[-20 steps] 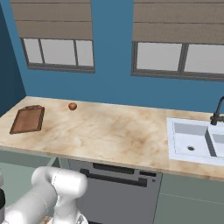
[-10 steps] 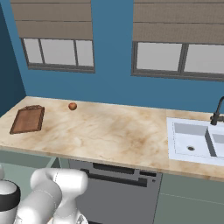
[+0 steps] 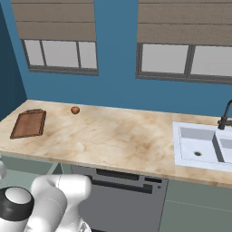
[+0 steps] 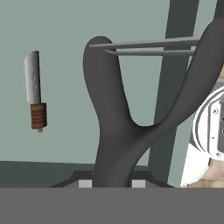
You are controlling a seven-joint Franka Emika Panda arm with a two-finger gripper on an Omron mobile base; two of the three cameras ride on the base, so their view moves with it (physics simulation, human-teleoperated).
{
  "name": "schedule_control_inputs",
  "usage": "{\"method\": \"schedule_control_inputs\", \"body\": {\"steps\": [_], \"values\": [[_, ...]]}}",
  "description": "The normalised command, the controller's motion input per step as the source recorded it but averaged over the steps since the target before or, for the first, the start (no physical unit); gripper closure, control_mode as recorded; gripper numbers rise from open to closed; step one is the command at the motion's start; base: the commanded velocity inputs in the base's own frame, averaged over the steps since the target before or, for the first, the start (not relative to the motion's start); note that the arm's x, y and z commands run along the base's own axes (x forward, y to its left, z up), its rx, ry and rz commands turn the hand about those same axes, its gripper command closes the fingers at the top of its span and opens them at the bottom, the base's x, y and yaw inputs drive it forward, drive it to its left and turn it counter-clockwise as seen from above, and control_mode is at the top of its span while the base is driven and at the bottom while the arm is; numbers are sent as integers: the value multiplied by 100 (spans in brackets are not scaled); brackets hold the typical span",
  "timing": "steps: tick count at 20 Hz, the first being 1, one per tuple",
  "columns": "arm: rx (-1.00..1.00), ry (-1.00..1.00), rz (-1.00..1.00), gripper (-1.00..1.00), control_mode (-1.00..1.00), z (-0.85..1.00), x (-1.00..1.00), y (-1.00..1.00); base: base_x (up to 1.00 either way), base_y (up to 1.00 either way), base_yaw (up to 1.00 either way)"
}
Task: Open the drawer on the left and place the cutting tools on the cutting board.
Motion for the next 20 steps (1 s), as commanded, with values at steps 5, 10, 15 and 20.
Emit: {"method": "schedule_control_inputs", "body": {"steps": [5, 10, 15, 20], "values": [[0, 0, -1, 100, -100, 31, 15, -8, 0, 0, 0], [0, -2, -3, 100, -100, 30, 23, -4, 0, 0, 0], [0, -3, -5, 100, -100, 33, 17, -3, 0, 0, 0], [0, -5, -3, 100, -100, 29, 1, -6, 0, 0, 0]]}}
